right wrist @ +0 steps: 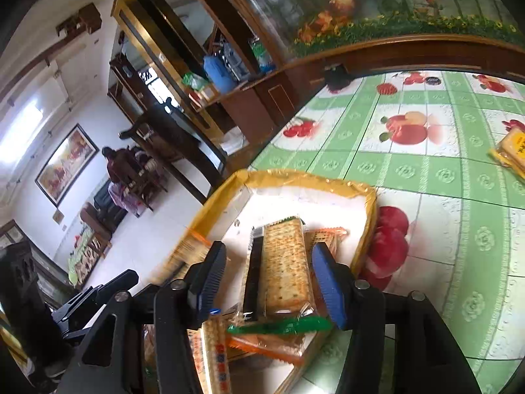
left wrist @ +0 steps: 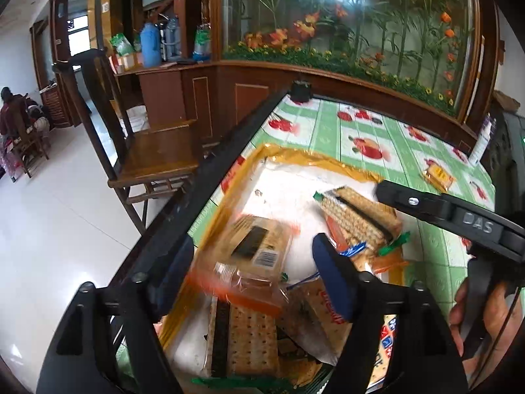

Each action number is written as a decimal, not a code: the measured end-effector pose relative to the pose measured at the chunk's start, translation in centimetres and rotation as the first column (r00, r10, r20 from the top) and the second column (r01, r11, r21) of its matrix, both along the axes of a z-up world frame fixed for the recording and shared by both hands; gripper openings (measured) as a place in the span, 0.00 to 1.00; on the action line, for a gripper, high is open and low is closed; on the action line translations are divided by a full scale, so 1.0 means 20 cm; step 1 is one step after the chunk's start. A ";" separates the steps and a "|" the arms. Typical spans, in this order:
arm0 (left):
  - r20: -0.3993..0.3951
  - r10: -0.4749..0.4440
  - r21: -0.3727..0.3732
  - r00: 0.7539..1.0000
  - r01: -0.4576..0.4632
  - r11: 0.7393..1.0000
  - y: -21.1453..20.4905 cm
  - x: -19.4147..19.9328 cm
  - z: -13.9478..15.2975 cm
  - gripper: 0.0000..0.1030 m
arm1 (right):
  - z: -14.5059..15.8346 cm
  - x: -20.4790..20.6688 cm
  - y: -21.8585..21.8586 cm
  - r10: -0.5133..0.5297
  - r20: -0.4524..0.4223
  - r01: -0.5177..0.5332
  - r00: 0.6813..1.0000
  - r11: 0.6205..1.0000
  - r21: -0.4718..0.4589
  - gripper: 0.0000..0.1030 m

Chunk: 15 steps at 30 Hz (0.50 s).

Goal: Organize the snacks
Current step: 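Open both tools to drop the packs into the tray, then withdraw both tools from the tray toward the remaining snacks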

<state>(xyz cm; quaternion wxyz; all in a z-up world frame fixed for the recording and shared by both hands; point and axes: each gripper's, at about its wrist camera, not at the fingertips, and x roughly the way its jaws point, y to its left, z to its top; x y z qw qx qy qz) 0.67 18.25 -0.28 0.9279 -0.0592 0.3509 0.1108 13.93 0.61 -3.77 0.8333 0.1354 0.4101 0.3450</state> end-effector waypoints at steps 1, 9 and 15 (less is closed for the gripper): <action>-0.001 0.005 0.005 1.000 -0.005 1.000 0.00 0.00 0.01 0.73 | 0.02 -0.01 -0.03 -0.009 0.004 0.009 1.000 1.000 0.012 0.61; 0.031 -0.010 0.038 0.999 0.009 0.999 -0.12 -0.04 0.09 0.77 | 0.13 -0.09 -0.29 -0.068 0.033 0.066 0.997 0.996 0.052 0.67; 0.054 -0.033 0.059 0.998 0.029 0.998 -0.24 -0.06 0.15 0.79 | 0.15 -0.13 -0.58 -0.156 0.049 0.154 0.987 0.987 0.050 0.72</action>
